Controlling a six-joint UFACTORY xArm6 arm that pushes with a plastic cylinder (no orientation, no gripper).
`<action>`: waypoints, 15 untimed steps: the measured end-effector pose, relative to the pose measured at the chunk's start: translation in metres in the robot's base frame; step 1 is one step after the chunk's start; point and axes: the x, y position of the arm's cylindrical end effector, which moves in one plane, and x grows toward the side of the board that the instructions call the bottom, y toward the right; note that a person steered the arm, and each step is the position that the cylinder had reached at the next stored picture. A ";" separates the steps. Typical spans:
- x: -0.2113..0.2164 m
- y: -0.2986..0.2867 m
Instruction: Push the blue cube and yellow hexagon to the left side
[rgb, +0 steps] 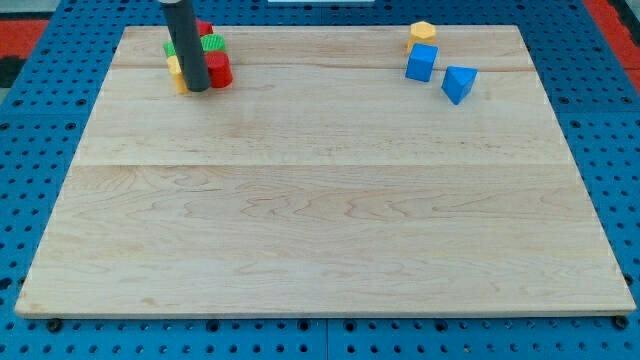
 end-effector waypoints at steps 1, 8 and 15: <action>0.000 0.001; 0.069 0.463; -0.039 0.304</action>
